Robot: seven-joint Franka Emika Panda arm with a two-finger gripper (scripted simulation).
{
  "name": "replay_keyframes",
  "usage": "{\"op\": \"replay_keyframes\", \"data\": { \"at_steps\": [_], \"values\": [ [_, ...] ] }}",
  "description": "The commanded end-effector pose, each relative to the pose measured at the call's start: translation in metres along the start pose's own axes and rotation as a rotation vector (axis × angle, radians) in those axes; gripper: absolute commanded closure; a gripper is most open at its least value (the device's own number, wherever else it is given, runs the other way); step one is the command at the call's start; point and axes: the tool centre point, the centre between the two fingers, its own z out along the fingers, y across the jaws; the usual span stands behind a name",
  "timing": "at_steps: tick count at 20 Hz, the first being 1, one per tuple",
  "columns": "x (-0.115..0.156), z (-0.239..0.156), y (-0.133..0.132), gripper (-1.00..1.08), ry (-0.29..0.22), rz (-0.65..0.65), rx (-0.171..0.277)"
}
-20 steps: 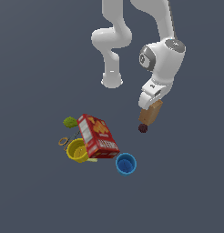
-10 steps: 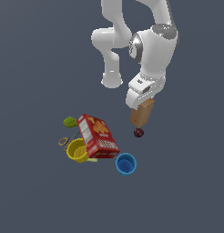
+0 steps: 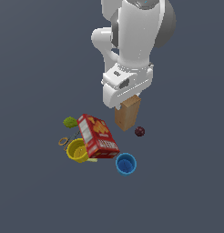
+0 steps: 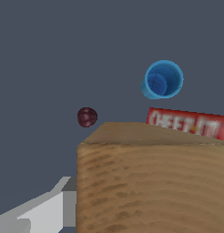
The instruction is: Pick up a designated object from a clutter of objects.
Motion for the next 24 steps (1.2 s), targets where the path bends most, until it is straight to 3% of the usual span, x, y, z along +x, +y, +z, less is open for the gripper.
{"op": "replay_keyframes", "data": {
  "at_steps": [1, 11, 24],
  "values": [
    [0.0, -0.02, 0.025, 1.08, 0.006, -0.001, -0.005],
    [-0.002, -0.072, 0.104, 1.08, 0.005, -0.001, -0.007],
    [-0.001, -0.123, 0.18, 1.08, 0.004, -0.002, -0.008]
  ]
}}
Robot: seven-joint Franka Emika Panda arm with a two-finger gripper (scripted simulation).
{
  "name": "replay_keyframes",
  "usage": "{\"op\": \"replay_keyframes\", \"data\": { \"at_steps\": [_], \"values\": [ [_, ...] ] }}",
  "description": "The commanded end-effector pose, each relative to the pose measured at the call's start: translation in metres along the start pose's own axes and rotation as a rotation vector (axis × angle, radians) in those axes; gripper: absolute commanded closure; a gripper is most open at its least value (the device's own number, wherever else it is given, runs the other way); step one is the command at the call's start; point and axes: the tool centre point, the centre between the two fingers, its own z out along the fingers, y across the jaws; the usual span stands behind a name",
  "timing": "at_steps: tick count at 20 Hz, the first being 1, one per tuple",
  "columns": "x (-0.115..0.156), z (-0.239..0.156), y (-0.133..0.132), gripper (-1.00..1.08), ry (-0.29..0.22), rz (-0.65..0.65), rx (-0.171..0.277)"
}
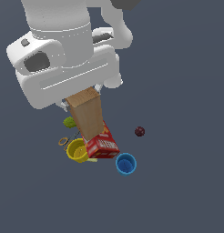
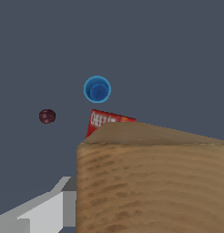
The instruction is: Pick up a designated object from a clutter of objects.
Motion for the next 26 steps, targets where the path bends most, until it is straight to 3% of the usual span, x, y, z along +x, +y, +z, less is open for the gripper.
{"op": "replay_keyframes", "data": {
  "at_steps": [1, 13, 26],
  "values": [
    [0.001, -0.014, 0.013, 1.08, 0.007, -0.001, -0.007],
    [0.002, -0.044, 0.059, 1.08, 0.007, -0.001, -0.007],
    [0.004, -0.055, 0.075, 1.08, 0.008, -0.001, -0.007]
  ]
}}
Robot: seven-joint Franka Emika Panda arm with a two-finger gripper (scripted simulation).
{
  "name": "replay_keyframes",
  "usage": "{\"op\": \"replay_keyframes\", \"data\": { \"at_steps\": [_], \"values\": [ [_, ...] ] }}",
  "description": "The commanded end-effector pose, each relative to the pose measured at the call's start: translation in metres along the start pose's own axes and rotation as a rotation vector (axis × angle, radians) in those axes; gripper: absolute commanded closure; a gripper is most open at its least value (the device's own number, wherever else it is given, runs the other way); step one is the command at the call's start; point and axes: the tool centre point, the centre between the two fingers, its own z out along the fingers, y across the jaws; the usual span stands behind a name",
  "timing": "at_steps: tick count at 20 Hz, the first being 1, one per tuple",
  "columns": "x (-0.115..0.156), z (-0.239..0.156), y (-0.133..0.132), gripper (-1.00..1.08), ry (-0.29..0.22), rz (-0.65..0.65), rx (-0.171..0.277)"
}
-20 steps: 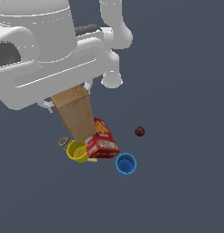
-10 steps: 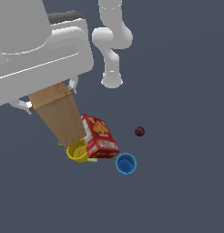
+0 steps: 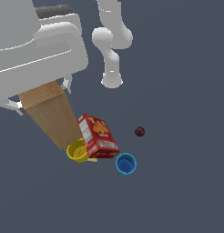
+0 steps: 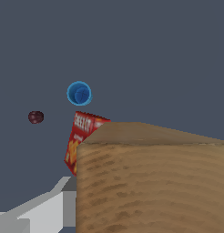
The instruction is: Pick up a designated object from a clutter of objects.
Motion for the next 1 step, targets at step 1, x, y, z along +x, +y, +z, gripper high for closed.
{"op": "replay_keyframes", "data": {
  "at_steps": [1],
  "values": [
    [0.0002, -0.0067, 0.0006, 1.08, 0.007, 0.0, -0.008]
  ]
}}
